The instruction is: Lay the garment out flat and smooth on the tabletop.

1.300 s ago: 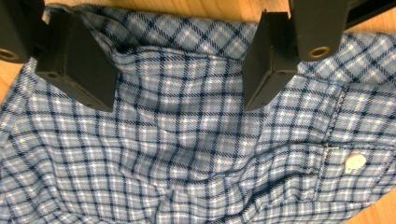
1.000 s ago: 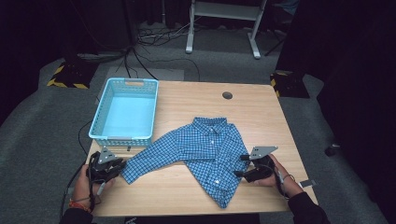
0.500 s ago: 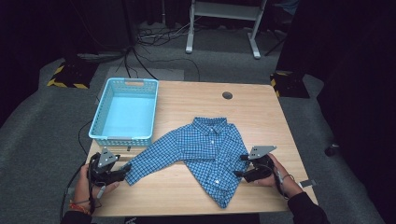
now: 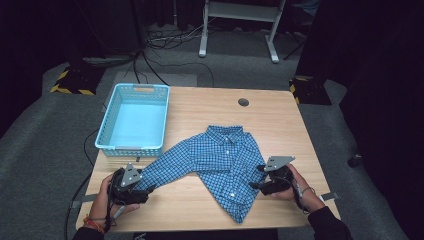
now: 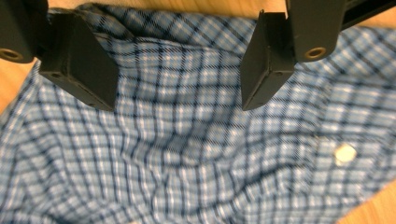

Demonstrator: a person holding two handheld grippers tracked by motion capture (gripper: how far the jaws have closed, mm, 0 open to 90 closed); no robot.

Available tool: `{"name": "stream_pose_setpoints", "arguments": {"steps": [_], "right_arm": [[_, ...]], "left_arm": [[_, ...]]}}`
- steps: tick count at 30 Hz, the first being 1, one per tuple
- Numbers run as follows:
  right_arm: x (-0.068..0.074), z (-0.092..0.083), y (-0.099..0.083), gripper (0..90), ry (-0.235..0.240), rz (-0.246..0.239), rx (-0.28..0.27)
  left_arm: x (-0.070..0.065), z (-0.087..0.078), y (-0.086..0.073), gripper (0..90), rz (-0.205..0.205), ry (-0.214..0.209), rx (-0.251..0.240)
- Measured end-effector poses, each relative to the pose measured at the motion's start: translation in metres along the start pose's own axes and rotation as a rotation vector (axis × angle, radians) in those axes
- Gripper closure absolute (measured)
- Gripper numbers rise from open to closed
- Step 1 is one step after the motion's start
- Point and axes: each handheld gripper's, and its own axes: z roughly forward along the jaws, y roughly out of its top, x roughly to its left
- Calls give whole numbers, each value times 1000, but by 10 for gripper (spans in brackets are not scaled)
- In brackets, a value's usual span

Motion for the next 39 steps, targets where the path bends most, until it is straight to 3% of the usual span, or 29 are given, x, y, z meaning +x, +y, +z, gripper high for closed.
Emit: {"name": "stream_pose_setpoints", "arguments": {"steps": [6,9,14,20,25,30,39], "right_arm": [[27,-5,25,316,17,-45,-35],[41,-1,37,330,48,-38,-10],[57,6,45,330,76,-67,7],[69,17,48,330,81,-84,39],[78,27,51,342,90,-125,66],[81,35,50,374,89,-131,93],[80,37,50,552,89,-140,101]], "left_arm": [[1,5,-2,301,-14,-15,24],[1,7,-3,301,-15,-26,29],[0,11,-5,301,-13,-26,49],[-2,13,-5,296,-4,-11,57],[0,14,-6,295,-17,-27,48],[2,16,-7,294,-31,-41,41],[3,16,-6,294,-36,-48,43]]}}
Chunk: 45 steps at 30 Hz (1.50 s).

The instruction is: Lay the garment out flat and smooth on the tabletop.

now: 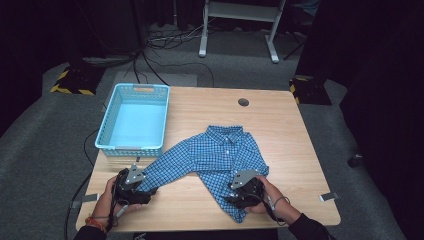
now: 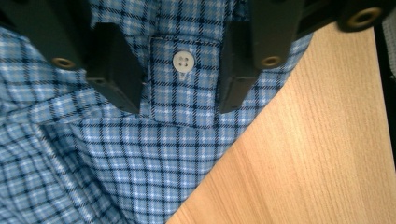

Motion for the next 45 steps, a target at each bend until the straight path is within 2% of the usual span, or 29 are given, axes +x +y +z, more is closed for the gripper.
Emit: {"name": "stream_pose_setpoints", "arguments": {"steps": [7,15,26,36,40,45], "right_arm": [[1,-3,0,681,-8,-9,-6],[2,-5,0,773,-18,-16,-10],[0,-11,0,799,-25,-12,-29],[-16,-37,-7,803,-62,58,-107],[-25,-50,-14,803,-95,104,-147],[-42,-67,-26,803,-163,192,-208]], "left_arm": [[1,0,0,293,3,-4,-3],[1,0,0,294,4,-6,-4],[1,1,-1,293,-2,-11,-10],[2,1,-2,291,3,-16,-14],[2,1,-2,290,2,-18,-20],[3,1,-2,289,3,-19,-21]]}}
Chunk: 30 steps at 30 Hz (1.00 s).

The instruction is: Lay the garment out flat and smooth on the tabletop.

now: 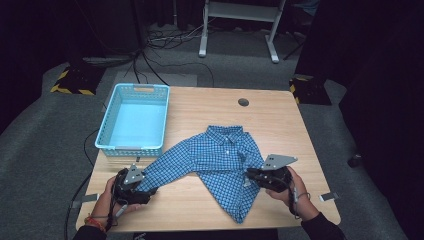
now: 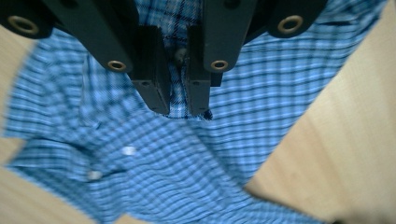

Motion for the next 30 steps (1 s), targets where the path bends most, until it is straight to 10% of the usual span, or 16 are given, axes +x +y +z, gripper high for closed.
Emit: {"name": "stream_pose_setpoints", "arguments": {"steps": [30], "right_arm": [[-83,-36,-65,803,-313,314,39]], "left_arm": [[0,0,-1,290,2,-2,-5]]}}
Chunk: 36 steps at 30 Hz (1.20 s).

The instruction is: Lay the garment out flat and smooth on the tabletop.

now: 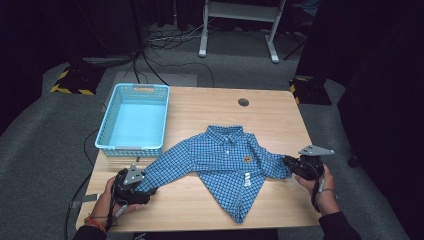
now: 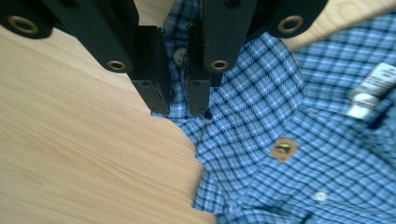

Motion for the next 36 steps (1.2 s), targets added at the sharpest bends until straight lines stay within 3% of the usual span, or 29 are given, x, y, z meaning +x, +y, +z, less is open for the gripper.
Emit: {"name": "stream_pose_setpoints", "arguments": {"steps": [10,24,28,36], "right_arm": [[-22,-2,-17,800,-59,68,36],[-53,-21,-47,778,-114,189,15],[-57,-25,-51,787,-149,185,26],[-60,-25,-54,783,-150,186,40]], "left_arm": [[1,0,0,290,2,1,1],[1,0,-1,290,2,0,-4],[1,0,-1,290,3,0,-5],[1,-1,-1,290,-1,0,-3]]}}
